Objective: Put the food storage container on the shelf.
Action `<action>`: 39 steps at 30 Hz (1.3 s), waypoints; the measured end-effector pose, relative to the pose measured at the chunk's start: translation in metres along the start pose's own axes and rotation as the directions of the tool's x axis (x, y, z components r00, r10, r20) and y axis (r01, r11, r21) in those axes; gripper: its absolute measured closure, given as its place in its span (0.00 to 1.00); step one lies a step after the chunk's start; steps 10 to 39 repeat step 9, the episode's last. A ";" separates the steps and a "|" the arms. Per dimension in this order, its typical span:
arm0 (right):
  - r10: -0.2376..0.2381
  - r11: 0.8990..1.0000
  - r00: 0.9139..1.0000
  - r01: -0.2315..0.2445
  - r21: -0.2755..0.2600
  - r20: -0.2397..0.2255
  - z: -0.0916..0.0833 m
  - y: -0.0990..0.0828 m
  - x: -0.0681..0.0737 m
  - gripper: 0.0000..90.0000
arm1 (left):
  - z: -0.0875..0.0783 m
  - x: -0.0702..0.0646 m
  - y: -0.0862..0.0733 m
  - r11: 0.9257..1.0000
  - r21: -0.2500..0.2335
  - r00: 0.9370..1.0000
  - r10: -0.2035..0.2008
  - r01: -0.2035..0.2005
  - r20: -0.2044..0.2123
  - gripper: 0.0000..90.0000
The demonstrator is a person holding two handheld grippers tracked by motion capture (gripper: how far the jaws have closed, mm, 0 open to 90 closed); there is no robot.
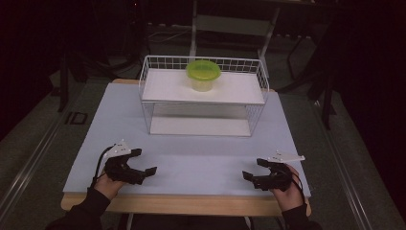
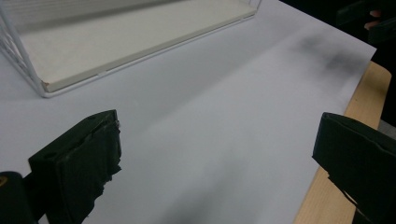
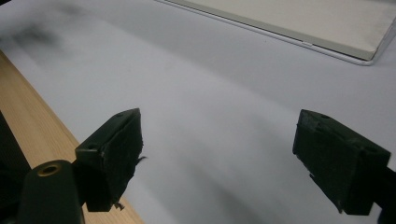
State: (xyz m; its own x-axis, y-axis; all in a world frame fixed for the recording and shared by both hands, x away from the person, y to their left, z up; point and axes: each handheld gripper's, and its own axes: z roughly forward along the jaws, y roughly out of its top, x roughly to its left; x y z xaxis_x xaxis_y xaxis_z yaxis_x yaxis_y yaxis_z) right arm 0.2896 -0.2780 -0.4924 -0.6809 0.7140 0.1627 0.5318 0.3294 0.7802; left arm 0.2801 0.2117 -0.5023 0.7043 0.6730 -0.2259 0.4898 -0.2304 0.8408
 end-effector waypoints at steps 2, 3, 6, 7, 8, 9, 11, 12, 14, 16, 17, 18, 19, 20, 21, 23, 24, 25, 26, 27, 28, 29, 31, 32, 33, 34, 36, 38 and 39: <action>0.000 1.000 1.000 0.000 0.001 0.000 0.001 0.000 0.001 0.17 | -0.001 -0.001 0.001 1.000 -0.010 1.000 0.002 -0.002 0.002 0.02; -0.003 1.000 1.000 0.003 0.003 0.001 0.001 0.000 0.001 0.17 | -0.002 -0.001 0.001 1.000 -0.013 1.000 0.001 -0.001 0.002 0.02; -0.005 1.000 1.000 0.005 0.012 -0.004 0.003 -0.001 0.002 0.18 | -0.002 -0.001 0.001 1.000 -0.017 1.000 0.001 -0.001 0.000 0.02; -0.011 1.000 1.000 0.011 0.015 -0.003 0.004 0.000 0.003 0.17 | -0.002 -0.001 0.001 1.000 -0.016 1.000 -0.001 0.001 0.001 0.02; -0.010 1.000 1.000 0.010 0.017 -0.005 0.004 0.000 0.003 0.17 | -0.002 -0.001 0.001 1.000 -0.018 1.000 -0.001 0.001 0.001 0.02; -0.012 1.000 1.000 0.012 0.018 -0.004 0.004 0.000 0.003 0.17 | -0.003 -0.001 0.001 1.000 -0.020 1.000 0.001 -0.001 0.003 0.02; -0.012 1.000 1.000 0.012 0.018 -0.004 0.004 0.000 0.003 0.17 | -0.003 -0.001 0.001 1.000 -0.020 1.000 0.001 -0.001 0.003 0.02; -0.012 1.000 1.000 0.012 0.018 -0.004 0.004 0.000 0.003 0.17 | -0.003 -0.001 0.001 1.000 -0.020 1.000 0.001 -0.001 0.003 0.02; -0.012 1.000 1.000 0.012 0.018 -0.004 0.004 0.000 0.003 0.17 | -0.003 -0.001 0.001 1.000 -0.020 1.000 0.001 -0.001 0.003 0.02; -0.012 1.000 1.000 0.012 0.018 -0.004 0.004 0.000 0.003 0.17 | -0.003 -0.001 0.001 1.000 -0.020 1.000 0.001 -0.001 0.003 0.02; -0.012 1.000 1.000 0.012 0.018 -0.004 0.004 0.000 0.003 0.17 | -0.003 -0.001 0.001 1.000 -0.020 1.000 0.001 -0.001 0.003 0.02; -0.012 1.000 1.000 0.012 0.018 -0.004 0.004 0.000 0.003 0.17 | -0.003 -0.001 0.001 1.000 -0.020 1.000 0.001 -0.001 0.003 0.02; -0.012 1.000 1.000 0.012 0.018 -0.004 0.004 0.000 0.003 0.17 | -0.003 -0.001 0.001 1.000 -0.020 1.000 0.001 -0.001 0.003 0.02; -0.012 1.000 1.000 0.012 0.018 -0.004 0.004 0.000 0.003 0.17 | -0.003 -0.001 0.001 1.000 -0.020 1.000 0.001 -0.001 0.003 0.02; -0.012 1.000 1.000 0.012 0.018 -0.004 0.004 0.000 0.003 0.17 | -0.003 -0.001 0.001 1.000 -0.020 1.000 0.001 -0.001 0.003 0.02; -0.012 1.000 1.000 0.012 0.018 -0.004 0.004 0.000 0.003 0.17 | -0.003 -0.001 0.001 1.000 -0.020 1.000 0.001 -0.001 0.003 0.02; -0.012 1.000 1.000 0.012 0.018 -0.004 0.004 0.000 0.003 0.17 | -0.003 -0.001 0.001 1.000 -0.020 1.000 0.001 -0.001 0.003 0.02; -0.012 1.000 1.000 0.012 0.018 -0.004 0.004 0.000 0.003 0.17 | -0.003 -0.001 0.001 1.000 -0.020 1.000 0.001 -0.001 0.003 0.02; -0.012 1.000 1.000 0.012 0.018 -0.004 0.004 0.000 0.003 0.17 | -0.003 -0.001 0.001 1.000 -0.020 1.000 0.001 -0.001 0.003 0.02; -0.012 1.000 1.000 0.012 0.018 -0.004 0.004 0.000 0.003 0.17 | -0.003 -0.001 0.001 1.000 -0.020 1.000 0.001 -0.001 0.003 0.02; -0.012 1.000 1.000 0.012 0.018 -0.004 0.004 0.000 0.003 0.17 | -0.003 -0.001 0.001 1.000 -0.020 1.000 0.001 -0.001 0.003 0.02; -0.012 1.000 1.000 0.012 0.018 -0.004 0.004 0.000 0.003 0.17 | -0.003 -0.001 0.001 1.000 -0.020 1.000 0.001 -0.001 0.003 0.02; -0.012 1.000 1.000 0.012 0.018 -0.004 0.004 0.000 0.003 0.17 | -0.003 -0.001 0.001 1.000 -0.020 1.000 0.001 -0.001 0.003 0.02; -0.012 1.000 1.000 0.012 0.018 -0.004 0.004 0.000 0.003 0.17 | -0.003 -0.001 0.001 1.000 -0.020 1.000 0.001 -0.001 0.003 0.02; -0.012 1.000 1.000 0.012 0.018 -0.004 0.004 0.000 0.003 0.17 | -0.003 -0.001 0.001 1.000 -0.020 1.000 0.001 -0.001 0.003 0.02; -0.012 1.000 1.000 0.012 0.018 -0.004 0.004 0.000 0.003 0.17 | -0.003 -0.001 0.001 1.000 -0.020 1.000 0.001 -0.001 0.003 0.02; -0.012 1.000 1.000 0.012 0.018 -0.004 0.004 0.000 0.003 0.17 | -0.003 -0.001 0.001 1.000 -0.020 1.000 0.001 -0.001 0.003 0.02; -0.012 1.000 1.000 0.012 0.018 -0.004 0.004 0.000 0.003 0.17 | -0.003 -0.001 0.001 1.000 -0.020 1.000 0.001 -0.001 0.003 0.02; -0.012 1.000 1.000 0.012 0.018 -0.004 0.004 0.000 0.003 0.17 | -0.003 -0.001 0.001 1.000 -0.020 1.000 0.001 -0.001 0.003 0.02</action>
